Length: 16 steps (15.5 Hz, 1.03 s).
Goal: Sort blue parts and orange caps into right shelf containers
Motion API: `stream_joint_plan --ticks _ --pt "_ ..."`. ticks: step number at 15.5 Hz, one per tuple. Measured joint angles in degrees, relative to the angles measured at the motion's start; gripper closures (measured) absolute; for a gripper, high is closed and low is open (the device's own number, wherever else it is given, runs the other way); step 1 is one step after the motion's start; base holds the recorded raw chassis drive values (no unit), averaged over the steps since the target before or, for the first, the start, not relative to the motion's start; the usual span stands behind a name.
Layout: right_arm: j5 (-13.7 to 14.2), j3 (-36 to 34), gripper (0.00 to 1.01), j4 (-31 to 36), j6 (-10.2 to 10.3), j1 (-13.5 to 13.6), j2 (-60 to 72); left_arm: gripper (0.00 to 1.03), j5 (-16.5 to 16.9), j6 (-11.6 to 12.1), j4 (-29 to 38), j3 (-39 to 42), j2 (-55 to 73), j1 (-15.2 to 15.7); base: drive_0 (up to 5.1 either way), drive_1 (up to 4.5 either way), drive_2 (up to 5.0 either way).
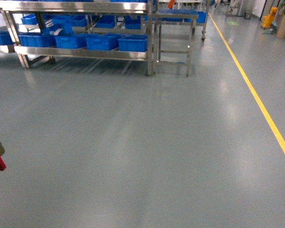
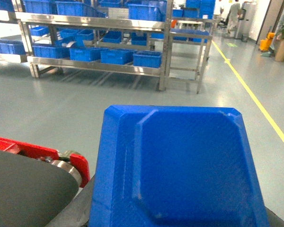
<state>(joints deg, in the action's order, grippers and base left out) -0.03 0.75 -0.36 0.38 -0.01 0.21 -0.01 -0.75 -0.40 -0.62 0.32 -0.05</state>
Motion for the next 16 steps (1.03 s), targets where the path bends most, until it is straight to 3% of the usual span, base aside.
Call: stream_joint_plan --ticks 11,13,16 --pt "0.0 0.0 0.58 0.0 0.0 0.0 0.0 0.61 0.0 0.0 0.0 0.0 0.0 0.0 -1.6 -1.63 -1.6" --pt "0.0 0.0 0.58 0.0 0.0 0.0 0.0 0.61 0.0 0.0 0.0 0.0 0.0 -0.1 1.5 1.16 -2.4" --pt "0.1 0.0 0.58 -0.1 0.0 0.0 0.0 0.61 0.0 0.1 0.0 0.0 0.0 -0.1 1.0 5.00 -2.9"
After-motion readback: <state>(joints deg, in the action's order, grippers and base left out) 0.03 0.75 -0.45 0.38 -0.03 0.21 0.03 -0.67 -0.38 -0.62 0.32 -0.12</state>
